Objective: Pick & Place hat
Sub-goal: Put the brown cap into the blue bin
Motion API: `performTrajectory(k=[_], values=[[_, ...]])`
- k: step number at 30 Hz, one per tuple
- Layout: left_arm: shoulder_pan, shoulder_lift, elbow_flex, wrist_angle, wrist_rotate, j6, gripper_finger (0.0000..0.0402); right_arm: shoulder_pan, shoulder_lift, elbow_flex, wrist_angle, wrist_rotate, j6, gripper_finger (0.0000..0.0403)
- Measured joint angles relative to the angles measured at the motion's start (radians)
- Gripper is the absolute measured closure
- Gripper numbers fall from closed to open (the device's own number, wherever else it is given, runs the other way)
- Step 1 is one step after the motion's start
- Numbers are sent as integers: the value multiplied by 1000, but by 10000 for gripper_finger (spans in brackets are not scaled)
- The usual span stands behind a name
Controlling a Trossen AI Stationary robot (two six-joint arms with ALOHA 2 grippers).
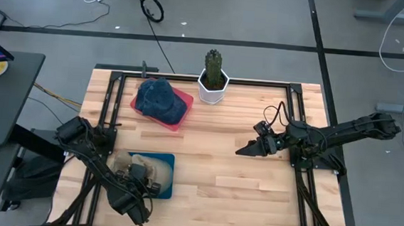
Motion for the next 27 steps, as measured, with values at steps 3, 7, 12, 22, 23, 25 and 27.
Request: performTrajectory(k=[3, 7, 12, 22, 23, 25, 27], values=[[0, 1, 4, 0, -11, -1, 375, 0, 0, 0, 0, 5, 0, 120], [2, 7, 50, -45, -43, 9, 354, 0, 0, 0, 0, 5, 3, 120], [1, 7, 118, -107, -85, 33, 309, 0, 0, 0, 0, 5, 3, 120], [-4, -63, 183, -196, -93, 134, 141, 0, 0, 0, 1, 5, -12, 120], [-4, -76, 186, -212, -92, 134, 125, 0, 0, 0, 1, 5, -12, 120], [-4, -104, 193, -236, -92, 134, 98, 0, 0, 0, 1, 5, -12, 120], [-4, -137, 199, -256, -93, 134, 77, 0, 0, 0, 1, 4, -15, 120]])
